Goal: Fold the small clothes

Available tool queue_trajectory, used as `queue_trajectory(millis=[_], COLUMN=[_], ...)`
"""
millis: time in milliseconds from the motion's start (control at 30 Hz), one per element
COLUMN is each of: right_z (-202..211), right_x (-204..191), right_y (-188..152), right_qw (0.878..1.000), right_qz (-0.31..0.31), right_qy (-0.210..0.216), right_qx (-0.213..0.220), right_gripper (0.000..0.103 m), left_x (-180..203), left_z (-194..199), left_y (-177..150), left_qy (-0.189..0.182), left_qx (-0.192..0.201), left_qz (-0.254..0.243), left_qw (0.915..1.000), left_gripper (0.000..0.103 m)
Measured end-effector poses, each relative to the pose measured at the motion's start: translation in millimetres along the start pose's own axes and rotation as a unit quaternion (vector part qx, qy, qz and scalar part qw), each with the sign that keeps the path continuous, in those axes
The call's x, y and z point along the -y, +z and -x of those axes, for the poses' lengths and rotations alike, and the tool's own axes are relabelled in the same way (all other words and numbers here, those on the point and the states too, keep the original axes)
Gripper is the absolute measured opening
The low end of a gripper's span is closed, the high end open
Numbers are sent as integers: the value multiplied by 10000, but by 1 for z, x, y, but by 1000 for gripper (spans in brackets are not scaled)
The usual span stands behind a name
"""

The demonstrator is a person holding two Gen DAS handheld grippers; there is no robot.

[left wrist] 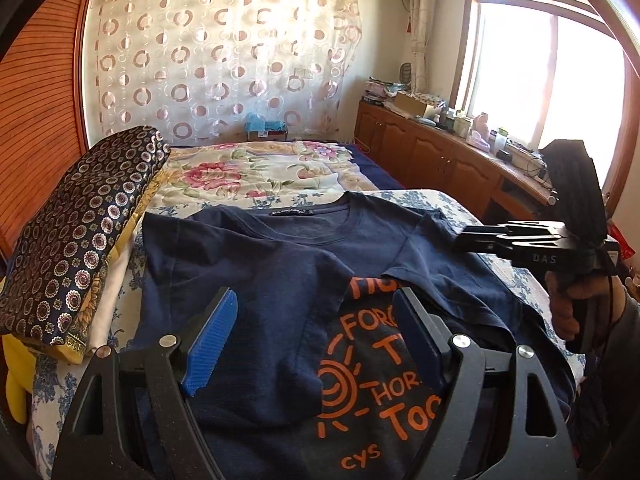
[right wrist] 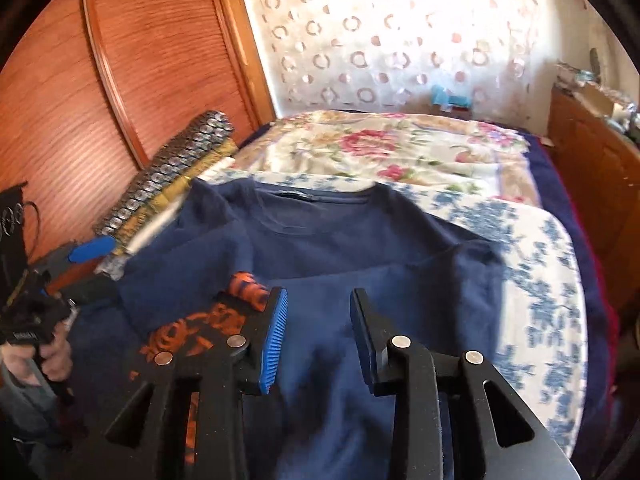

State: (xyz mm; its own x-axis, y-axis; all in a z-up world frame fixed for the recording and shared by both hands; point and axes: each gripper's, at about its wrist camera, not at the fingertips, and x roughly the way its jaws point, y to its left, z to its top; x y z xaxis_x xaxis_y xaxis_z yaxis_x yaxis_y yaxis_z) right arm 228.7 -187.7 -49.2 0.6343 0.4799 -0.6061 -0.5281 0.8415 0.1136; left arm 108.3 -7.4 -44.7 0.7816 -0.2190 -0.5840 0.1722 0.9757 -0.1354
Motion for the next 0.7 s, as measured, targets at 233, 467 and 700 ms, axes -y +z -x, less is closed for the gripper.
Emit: queue_trajectory(millis=[233, 467, 700], right_z=[-6, -39, -49], right_x=[4, 11, 15], right_y=[-10, -3, -2], right_qw=[9976, 9924, 9915], right_qz=[205, 395, 293], right_qy=[-618, -1072, -1142], right_qx=[-252, -465, -550], right_gripper=[44, 51, 58], left_x=[-18, -54, -79], left_z=[-10, -25, -49], left_y=[1, 17, 41], left_qy=[157, 311, 317], left_qx=[-171, -349, -619], left_qz=[-50, -157, -110], left_qw=[9997, 9988, 9975], left_gripper=[81, 81, 81])
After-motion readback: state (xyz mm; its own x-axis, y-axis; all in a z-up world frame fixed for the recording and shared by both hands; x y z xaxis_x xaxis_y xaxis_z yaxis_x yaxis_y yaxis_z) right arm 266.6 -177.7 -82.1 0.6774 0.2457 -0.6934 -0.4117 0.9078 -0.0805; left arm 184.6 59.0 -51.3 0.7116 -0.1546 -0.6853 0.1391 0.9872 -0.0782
